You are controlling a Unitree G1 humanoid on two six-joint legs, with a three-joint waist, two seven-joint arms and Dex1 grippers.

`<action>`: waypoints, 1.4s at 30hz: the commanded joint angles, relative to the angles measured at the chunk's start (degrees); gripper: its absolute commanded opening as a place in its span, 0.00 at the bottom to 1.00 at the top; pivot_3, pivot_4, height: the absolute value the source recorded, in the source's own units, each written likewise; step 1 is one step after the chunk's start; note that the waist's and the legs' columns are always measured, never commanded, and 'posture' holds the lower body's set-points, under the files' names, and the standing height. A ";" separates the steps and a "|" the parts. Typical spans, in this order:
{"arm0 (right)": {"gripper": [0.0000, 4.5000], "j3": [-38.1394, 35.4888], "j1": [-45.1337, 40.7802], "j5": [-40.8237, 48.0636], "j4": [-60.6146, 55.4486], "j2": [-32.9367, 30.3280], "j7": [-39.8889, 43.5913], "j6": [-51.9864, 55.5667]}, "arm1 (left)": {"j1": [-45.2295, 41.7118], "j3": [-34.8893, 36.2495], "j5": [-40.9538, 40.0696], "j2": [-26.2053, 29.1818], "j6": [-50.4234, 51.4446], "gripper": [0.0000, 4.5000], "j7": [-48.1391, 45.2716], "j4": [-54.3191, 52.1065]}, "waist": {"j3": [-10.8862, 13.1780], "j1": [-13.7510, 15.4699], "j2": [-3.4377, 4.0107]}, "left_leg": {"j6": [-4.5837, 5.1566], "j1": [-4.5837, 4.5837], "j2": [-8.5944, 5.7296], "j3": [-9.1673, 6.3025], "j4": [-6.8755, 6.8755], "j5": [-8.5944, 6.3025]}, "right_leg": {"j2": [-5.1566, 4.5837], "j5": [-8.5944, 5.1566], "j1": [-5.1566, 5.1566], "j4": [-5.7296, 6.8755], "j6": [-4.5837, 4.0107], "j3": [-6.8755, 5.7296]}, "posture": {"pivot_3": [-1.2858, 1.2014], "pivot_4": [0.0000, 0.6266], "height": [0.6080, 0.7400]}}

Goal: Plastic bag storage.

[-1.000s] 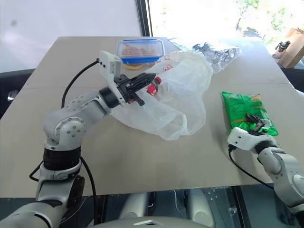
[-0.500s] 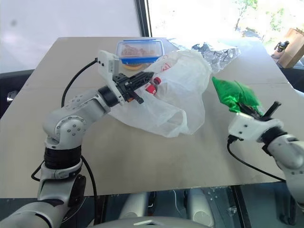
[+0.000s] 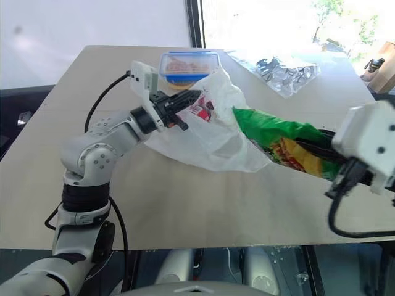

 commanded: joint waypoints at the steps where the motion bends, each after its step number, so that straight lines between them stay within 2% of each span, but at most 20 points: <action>1: 0.01 -0.82 -1.40 9.37 0.10 -0.78 -3.43 -0.73 | -1.22 1.38 0.12 0.06 -0.77 0.00 -0.32 -2.09 | 0.00 -0.12 0.01 | 0.00 0.00 0.01 0.00 0.00 0.00 | 0.01 0.00 0.00 0.01 0.00 0.00 | 0.52 0.24 1.00; 8: 0.01 11.22 -2.49 14.68 -1.72 -0.25 -11.39 -5.13 | -0.92 1.46 0.56 0.54 -0.68 0.00 -0.07 -3.50 | 0.00 -0.12 0.01 | 0.00 0.00 0.02 0.00 0.03 0.00 | 0.04 0.00 -0.01 0.04 0.01 0.01 | 0.52 0.24 1.00; 15: 0.01 31.36 -11.93 3.20 5.20 5.37 -20.61 -7.39 | 2.57 1.76 -4.15 2.43 2.00 0.00 -3.69 -10.27 | 0.00 -0.37 0.01 | -0.01 -0.03 0.04 -0.02 0.04 0.00 | 0.05 -0.01 -0.07 0.05 0.00 0.00 | 0.52 0.24 1.00; 18: 0.01 35.03 -16.03 2.51 10.94 9.17 -23.23 -5.85 | 3.32 2.31 -5.92 2.96 3.02 0.00 -4.36 -12.22 | 0.02 -0.30 0.02 | -0.01 -0.02 0.03 -0.02 0.04 0.01 | 0.05 -0.01 -0.07 0.06 0.00 0.01 | 0.52 0.24 1.00; 24: 0.01 35.91 -26.46 14.28 25.17 21.43 -37.79 0.07 | 4.27 2.82 -6.25 3.48 3.49 0.00 -3.08 -14.19 | 0.03 -0.19 0.04 | 0.00 -0.05 0.03 -0.02 0.04 0.01 | 0.05 0.00 -0.09 0.07 0.00 0.01 | 0.52 0.24 1.00; 31: 0.01 37.98 -34.48 22.82 39.78 44.67 -56.67 -1.43 | 3.17 2.83 -4.39 1.89 1.64 0.00 -0.74 -13.31 | 0.05 -0.82 0.07 | 0.00 -0.05 0.04 -0.01 -0.02 0.00 | 0.09 0.00 -0.14 0.11 -0.01 0.02 | 0.52 0.24 1.00; 35: 0.01 40.51 -32.98 20.11 45.33 52.49 -60.01 -0.24 | 2.02 2.76 -3.65 1.28 1.32 0.00 0.16 -12.61 | 0.05 -0.88 0.09 | 0.00 -0.17 0.02 -0.01 -0.05 0.00 | 0.08 0.01 -0.27 0.13 0.00 0.01 | 0.52 0.24 1.00; 38: 0.01 44.95 -31.08 15.38 47.52 56.42 -58.63 0.13 | -0.08 2.98 -3.33 0.87 1.73 0.00 1.29 -11.90 | 0.05 -0.99 0.10 | 0.00 -0.25 0.01 0.02 -0.05 0.01 | 0.07 0.01 -0.37 0.14 0.00 0.03 | 0.52 0.24 1.00; 40: 0.01 50.01 -29.88 9.05 48.08 56.61 -55.46 -0.13 | -0.72 1.84 -2.32 0.08 1.85 0.00 2.54 -12.01 | 0.04 -1.41 0.11 | 0.00 -0.23 0.03 0.01 -0.06 0.01 | 0.08 0.01 -0.38 0.16 0.00 0.03 | 0.52 0.24 1.00; 42: 0.13 53.06 -28.21 4.39 47.84 56.01 -52.12 -0.71 | -0.92 0.97 -1.20 -0.55 1.63 0.00 3.24 -11.94 | 0.03 -1.60 0.13 | 0.00 -0.17 0.02 0.03 -0.08 0.00 | 0.09 0.01 -0.38 0.17 0.00 0.05 | 0.52 0.24 1.00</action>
